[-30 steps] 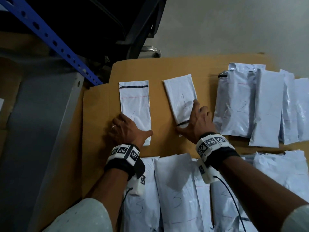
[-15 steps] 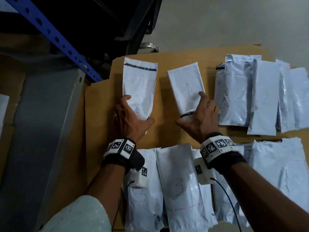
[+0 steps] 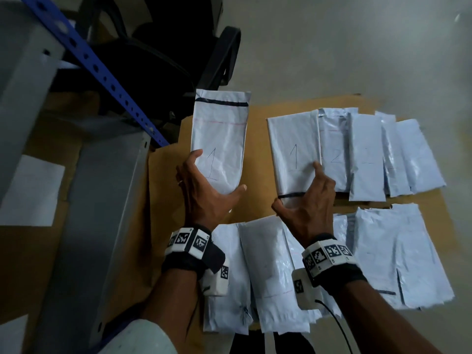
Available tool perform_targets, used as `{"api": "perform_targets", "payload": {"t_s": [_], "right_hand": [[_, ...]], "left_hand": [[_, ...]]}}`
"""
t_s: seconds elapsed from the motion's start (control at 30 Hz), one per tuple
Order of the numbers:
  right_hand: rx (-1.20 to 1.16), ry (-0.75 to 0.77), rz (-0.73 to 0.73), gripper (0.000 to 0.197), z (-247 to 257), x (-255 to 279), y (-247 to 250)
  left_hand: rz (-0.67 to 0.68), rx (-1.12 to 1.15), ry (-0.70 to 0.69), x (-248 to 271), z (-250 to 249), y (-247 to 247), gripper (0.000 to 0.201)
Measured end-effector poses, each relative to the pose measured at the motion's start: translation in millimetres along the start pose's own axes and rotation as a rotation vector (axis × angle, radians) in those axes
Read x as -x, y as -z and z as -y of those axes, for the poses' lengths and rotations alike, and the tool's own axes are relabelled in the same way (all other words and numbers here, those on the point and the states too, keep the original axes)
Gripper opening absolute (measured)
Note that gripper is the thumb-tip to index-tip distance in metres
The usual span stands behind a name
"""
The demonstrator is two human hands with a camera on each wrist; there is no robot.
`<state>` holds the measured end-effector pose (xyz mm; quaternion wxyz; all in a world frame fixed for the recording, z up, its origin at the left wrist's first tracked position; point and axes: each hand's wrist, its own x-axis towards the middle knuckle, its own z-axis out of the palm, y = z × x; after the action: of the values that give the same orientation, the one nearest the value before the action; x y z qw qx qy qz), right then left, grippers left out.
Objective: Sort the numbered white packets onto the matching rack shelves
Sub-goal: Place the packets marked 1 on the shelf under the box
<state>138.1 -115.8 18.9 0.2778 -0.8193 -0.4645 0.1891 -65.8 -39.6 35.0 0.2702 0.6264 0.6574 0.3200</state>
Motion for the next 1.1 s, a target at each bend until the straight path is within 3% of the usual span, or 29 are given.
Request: {"api": "perform_targets", "payload": {"t_s": [0.43,0.6,0.93,1.1], "right_hand": [[-0.13,-0.056,-0.099,0.115,45.0,72.7,94.7],[-0.13,0.005,-0.134,0.114,50.5,108.1,148.4],[-0.356,0.15,-0.149,0.113,65.2,175.0,256.1],[-0.402,0.292,-0.101,0.114,80.7,215.1,283.6]], "left_hand": [[-0.04,0.057,-0.059,81.4,-93.9,76.1,0.116],[-0.09,0.068,-0.092,128.7,-139.6,114.4,0.116],[-0.349,0.064,-0.098,257.0,-216.5,170.3,0.117],[-0.491,0.033,-0.1,314.1,-232.6,213.1,0.118]]}}
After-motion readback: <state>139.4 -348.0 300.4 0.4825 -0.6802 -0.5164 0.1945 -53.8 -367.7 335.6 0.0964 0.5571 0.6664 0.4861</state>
